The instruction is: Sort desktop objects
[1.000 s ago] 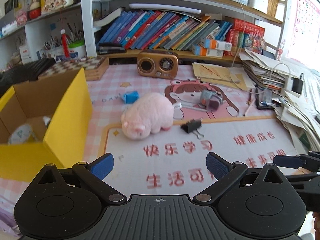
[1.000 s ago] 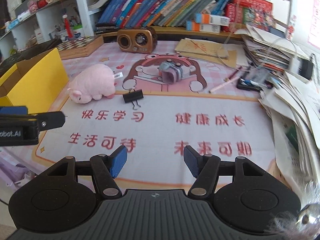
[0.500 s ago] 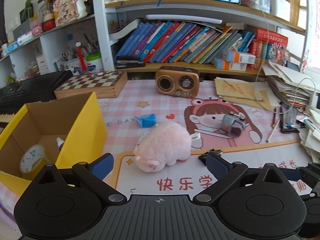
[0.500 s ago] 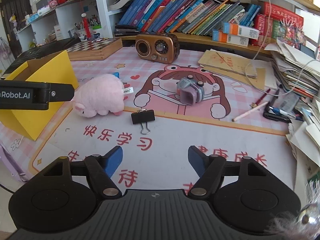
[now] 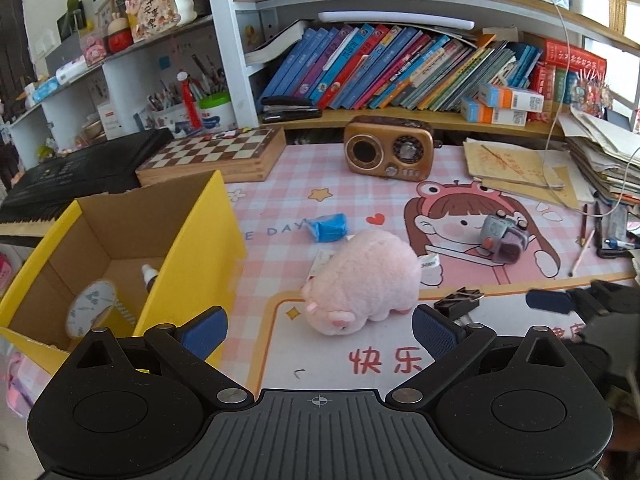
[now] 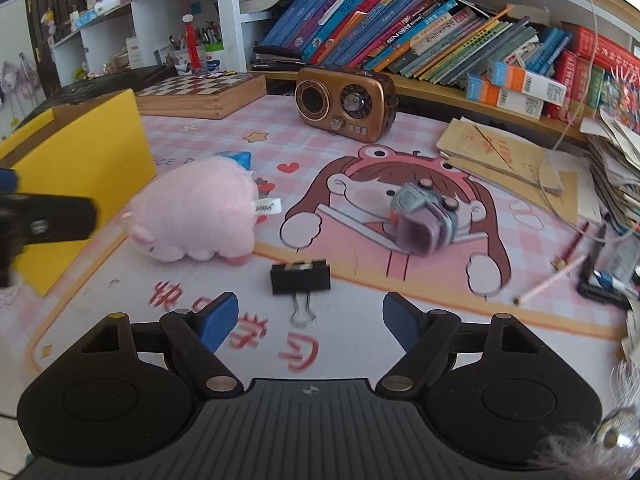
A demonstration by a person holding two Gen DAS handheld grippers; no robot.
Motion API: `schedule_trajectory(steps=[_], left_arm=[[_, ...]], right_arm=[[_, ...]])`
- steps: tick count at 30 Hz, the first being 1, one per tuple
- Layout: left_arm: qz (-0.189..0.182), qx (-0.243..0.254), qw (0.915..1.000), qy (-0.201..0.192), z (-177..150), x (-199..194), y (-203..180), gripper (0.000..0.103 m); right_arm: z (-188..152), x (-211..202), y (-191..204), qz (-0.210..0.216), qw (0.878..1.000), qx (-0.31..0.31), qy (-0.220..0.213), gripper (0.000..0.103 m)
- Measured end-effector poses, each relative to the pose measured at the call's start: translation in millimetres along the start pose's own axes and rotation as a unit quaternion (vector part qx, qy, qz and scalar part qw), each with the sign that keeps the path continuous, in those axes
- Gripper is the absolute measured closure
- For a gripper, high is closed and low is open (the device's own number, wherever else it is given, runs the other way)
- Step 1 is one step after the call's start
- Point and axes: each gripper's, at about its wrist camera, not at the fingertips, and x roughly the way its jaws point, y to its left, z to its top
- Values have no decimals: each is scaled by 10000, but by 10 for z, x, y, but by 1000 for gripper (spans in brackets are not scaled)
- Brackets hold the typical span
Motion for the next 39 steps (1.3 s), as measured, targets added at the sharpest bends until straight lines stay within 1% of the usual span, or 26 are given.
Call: schedule_trajectory(steps=[4,10,12,13,14,17,23,27,30,33,35,37,39], left_arm=[[58,18,9999,86,7,37,10,3],[118,53,9998,151,34,87,10,3],[116,63,9998,167,50,112,-3,3],[109,65,9998,171,57,125,-7,3],[93,65,9998,177,67,144,-16,3],[-10,70,9998,187,100,212,-58,3],[-260,-79,9992,278,156,484,-112,3],[-329,180,9990,234,203,743,-225,3],[-326,344,9983,333,247,940,-294,3],[-498,474,9968,413,263,1077,-350,3],[-504,580,9959,476,252,1153,-399,3],[-458,579,9960,498,239,1191,-412,3],[-493,488,9964,497,225,1203,-403,5]], right_arm=[[68,204,17,56,9999,-94,50,28],[95,385,44,158,9995,-159,200,37],[90,407,46,159,9995,-188,204,53],[95,407,38,195,9994,-209,195,58],[101,398,21,252,9993,-207,181,66],[117,322,-75,376,9992,-111,76,66],[130,96,-317,259,9994,209,-37,66],[112,-2,-429,267,9990,360,-13,66],[96,-58,-473,290,9988,404,-11,66],[83,-97,-505,285,9986,437,-28,66],[73,-107,-525,273,9985,476,-23,66],[63,-116,-541,257,9983,515,-11,66],[49,-133,-560,244,9982,554,-8,66]])
